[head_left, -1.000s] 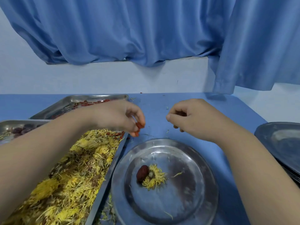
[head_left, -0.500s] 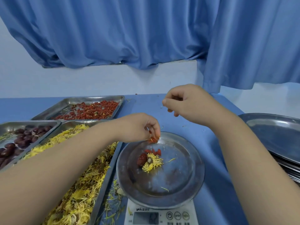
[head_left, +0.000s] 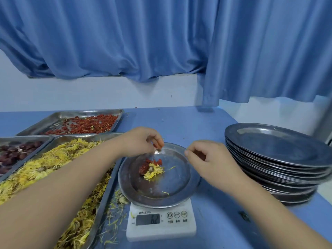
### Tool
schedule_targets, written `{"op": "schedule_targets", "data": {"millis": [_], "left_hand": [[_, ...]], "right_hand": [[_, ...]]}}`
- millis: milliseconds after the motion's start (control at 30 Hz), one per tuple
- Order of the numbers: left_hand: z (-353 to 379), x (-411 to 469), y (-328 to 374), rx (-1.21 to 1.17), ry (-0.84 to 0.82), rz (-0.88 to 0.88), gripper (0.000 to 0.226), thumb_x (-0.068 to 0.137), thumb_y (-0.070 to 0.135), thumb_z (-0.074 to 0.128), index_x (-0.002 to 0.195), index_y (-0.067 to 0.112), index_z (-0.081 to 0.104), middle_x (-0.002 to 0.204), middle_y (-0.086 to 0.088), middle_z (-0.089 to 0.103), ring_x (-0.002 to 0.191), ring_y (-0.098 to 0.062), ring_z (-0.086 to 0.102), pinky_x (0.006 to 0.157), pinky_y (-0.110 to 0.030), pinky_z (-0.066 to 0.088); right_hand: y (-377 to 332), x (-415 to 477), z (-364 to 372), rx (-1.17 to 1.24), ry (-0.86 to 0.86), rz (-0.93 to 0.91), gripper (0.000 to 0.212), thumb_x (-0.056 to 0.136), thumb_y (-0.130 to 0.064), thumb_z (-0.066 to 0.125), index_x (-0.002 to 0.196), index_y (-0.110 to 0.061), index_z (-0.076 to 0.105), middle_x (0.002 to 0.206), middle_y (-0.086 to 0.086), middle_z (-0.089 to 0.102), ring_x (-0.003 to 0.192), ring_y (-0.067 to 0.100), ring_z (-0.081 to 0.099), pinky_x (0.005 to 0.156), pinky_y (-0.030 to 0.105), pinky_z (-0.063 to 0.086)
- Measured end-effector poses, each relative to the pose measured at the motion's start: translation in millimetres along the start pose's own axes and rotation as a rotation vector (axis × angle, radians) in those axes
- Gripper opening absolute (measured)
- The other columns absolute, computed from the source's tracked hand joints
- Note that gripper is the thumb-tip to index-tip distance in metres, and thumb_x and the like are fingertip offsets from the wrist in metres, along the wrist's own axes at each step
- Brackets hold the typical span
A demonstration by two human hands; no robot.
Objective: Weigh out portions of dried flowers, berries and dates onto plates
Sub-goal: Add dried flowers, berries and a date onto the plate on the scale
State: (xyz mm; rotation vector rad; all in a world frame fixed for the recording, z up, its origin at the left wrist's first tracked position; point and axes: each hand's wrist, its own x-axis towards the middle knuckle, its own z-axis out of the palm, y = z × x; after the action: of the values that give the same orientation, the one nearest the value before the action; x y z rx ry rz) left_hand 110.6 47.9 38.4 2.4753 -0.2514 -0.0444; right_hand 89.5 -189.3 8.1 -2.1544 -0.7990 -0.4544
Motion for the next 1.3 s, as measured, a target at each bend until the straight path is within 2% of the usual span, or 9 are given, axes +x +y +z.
{"op": "schedule_targets", "data": {"millis": [200, 333, 467, 600, 700, 800, 967, 1100, 1300], "left_hand": [[3, -7, -1, -0.046, 0.019, -0.047, 0.045, 0.086, -0.012, 0.046, 0.100, 0.023, 0.070, 0.100, 0.011, 0.073, 0.080, 0.001, 0.068, 0.066, -0.013, 0.051], [5, -4, 0, 0.010, 0.030, -0.036, 0.038, 0.090, 0.000, 0.053, 0.097, 0.033, 0.069, 0.094, 0.018, 0.073, 0.077, 0.002, 0.066, 0.065, -0.014, 0.047], [7, 1, 1, 0.059, 0.044, -0.024, 0.022, 0.086, 0.018, 0.071, 0.097, 0.037, 0.068, 0.095, 0.018, 0.070, 0.067, 0.007, 0.060, 0.061, -0.009, 0.043], [7, 5, 5, 0.054, -0.023, -0.077, 0.018, 0.091, 0.020, 0.065, 0.100, 0.035, 0.068, 0.087, 0.016, 0.073, 0.078, -0.001, 0.066, 0.071, -0.016, 0.047], [6, 8, 8, 0.070, -0.089, -0.126, 0.025, 0.096, 0.014, 0.054, 0.104, 0.033, 0.067, 0.091, 0.019, 0.075, 0.084, -0.006, 0.068, 0.077, -0.020, 0.051], [7, 10, 8, 0.044, -0.103, -0.128, 0.037, 0.091, 0.000, 0.051, 0.104, 0.031, 0.066, 0.097, 0.013, 0.075, 0.071, -0.007, 0.064, 0.063, -0.018, 0.048], [6, 11, 6, 0.096, 0.009, -0.099, 0.030, 0.084, 0.015, 0.072, 0.103, 0.037, 0.066, 0.099, 0.015, 0.068, 0.073, -0.002, 0.061, 0.065, -0.013, 0.045], [4, 12, 10, -0.002, -0.032, -0.114, 0.020, 0.093, 0.014, 0.059, 0.106, 0.029, 0.066, 0.093, 0.006, 0.074, 0.068, -0.007, 0.069, 0.058, -0.015, 0.049], [-4, 11, 16, -0.001, -0.147, -0.157, 0.036, 0.090, -0.005, 0.052, 0.109, 0.023, 0.064, 0.103, 0.004, 0.075, 0.086, -0.014, 0.072, 0.074, -0.026, 0.056]], "right_hand": [[18, -31, 7, -0.065, 0.049, -0.047, 0.017, 0.086, -0.026, 0.055, 0.073, -0.019, 0.064, 0.065, -0.009, 0.054, 0.063, 0.008, 0.050, 0.061, 0.031, 0.046], [19, -32, 6, -0.096, 0.067, -0.051, 0.015, 0.088, -0.026, 0.055, 0.077, -0.020, 0.064, 0.069, -0.009, 0.056, 0.064, 0.011, 0.053, 0.063, 0.038, 0.049], [18, -33, 5, -0.124, 0.048, -0.067, 0.013, 0.088, -0.023, 0.057, 0.078, -0.019, 0.064, 0.070, -0.010, 0.055, 0.065, 0.011, 0.053, 0.063, 0.037, 0.050], [18, -34, 5, -0.126, 0.062, -0.066, 0.013, 0.088, -0.024, 0.057, 0.078, -0.020, 0.063, 0.070, -0.009, 0.056, 0.064, 0.010, 0.052, 0.062, 0.035, 0.049], [17, -33, 5, -0.137, 0.052, -0.056, 0.015, 0.088, -0.028, 0.053, 0.078, -0.022, 0.062, 0.069, -0.009, 0.057, 0.065, 0.010, 0.051, 0.062, 0.034, 0.049], [18, -34, 6, -0.143, 0.040, -0.048, 0.018, 0.088, -0.032, 0.051, 0.078, -0.023, 0.063, 0.070, -0.009, 0.059, 0.066, 0.010, 0.053, 0.062, 0.034, 0.048], [19, -34, 6, -0.141, 0.038, -0.055, 0.020, 0.088, -0.032, 0.050, 0.077, -0.020, 0.063, 0.068, -0.007, 0.061, 0.065, 0.012, 0.055, 0.061, 0.035, 0.049], [18, -35, 6, -0.155, 0.020, -0.061, 0.022, 0.088, -0.032, 0.049, 0.075, -0.020, 0.062, 0.065, -0.007, 0.058, 0.062, 0.012, 0.052, 0.059, 0.034, 0.048], [15, -36, 6, -0.154, 0.006, -0.074, 0.024, 0.088, -0.034, 0.047, 0.075, -0.020, 0.061, 0.064, -0.006, 0.058, 0.063, 0.013, 0.051, 0.059, 0.035, 0.047]]}}
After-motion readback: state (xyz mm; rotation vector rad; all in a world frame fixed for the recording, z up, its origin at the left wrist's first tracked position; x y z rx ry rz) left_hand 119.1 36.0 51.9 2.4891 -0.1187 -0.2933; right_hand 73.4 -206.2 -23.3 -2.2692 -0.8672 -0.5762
